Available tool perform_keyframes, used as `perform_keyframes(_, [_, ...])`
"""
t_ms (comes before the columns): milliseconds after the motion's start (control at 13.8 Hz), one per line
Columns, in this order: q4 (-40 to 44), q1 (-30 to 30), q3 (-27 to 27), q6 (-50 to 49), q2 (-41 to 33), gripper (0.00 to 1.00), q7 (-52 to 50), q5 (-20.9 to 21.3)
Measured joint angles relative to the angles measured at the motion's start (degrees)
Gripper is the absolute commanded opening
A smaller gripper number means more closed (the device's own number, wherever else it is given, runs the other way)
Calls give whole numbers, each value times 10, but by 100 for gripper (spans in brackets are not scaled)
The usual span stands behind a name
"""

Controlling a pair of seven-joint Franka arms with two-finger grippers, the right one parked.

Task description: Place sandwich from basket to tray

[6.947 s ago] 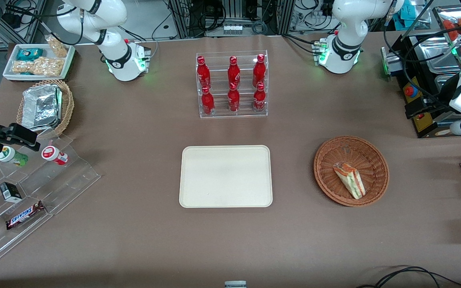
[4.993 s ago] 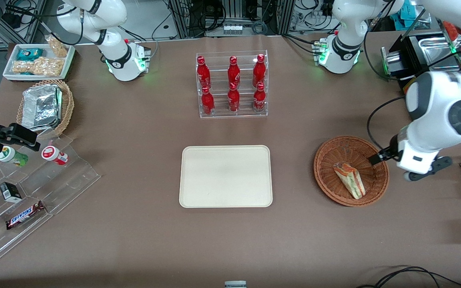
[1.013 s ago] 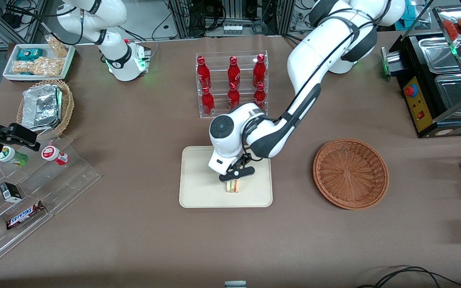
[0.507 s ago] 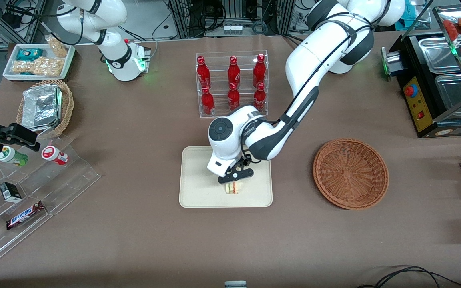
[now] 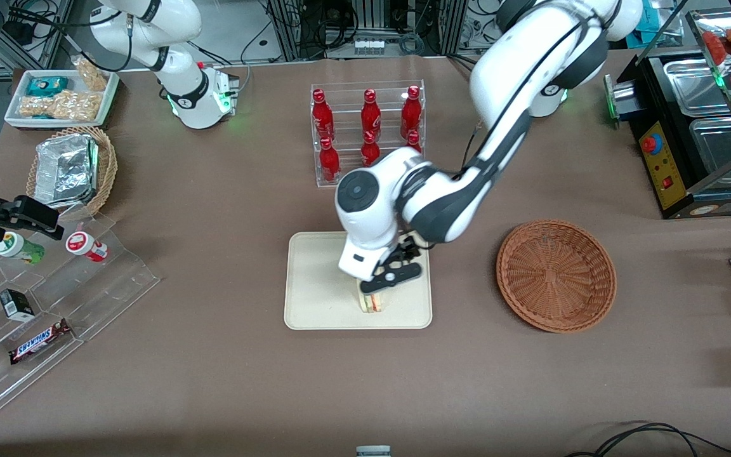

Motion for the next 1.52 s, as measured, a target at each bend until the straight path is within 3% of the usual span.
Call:
perform_keyframes(507, [-10, 120, 3, -144, -154, 100, 151, -160])
perform_keyframes(868, [-138, 226, 4, -211, -283, 100, 266, -233])
perform_keyframes(1158, [-273, 292, 7, -216, -387, 100, 355, -245])
perform_keyframes(1520, [-296, 333, 10, -249, -418, 100, 399, -217])
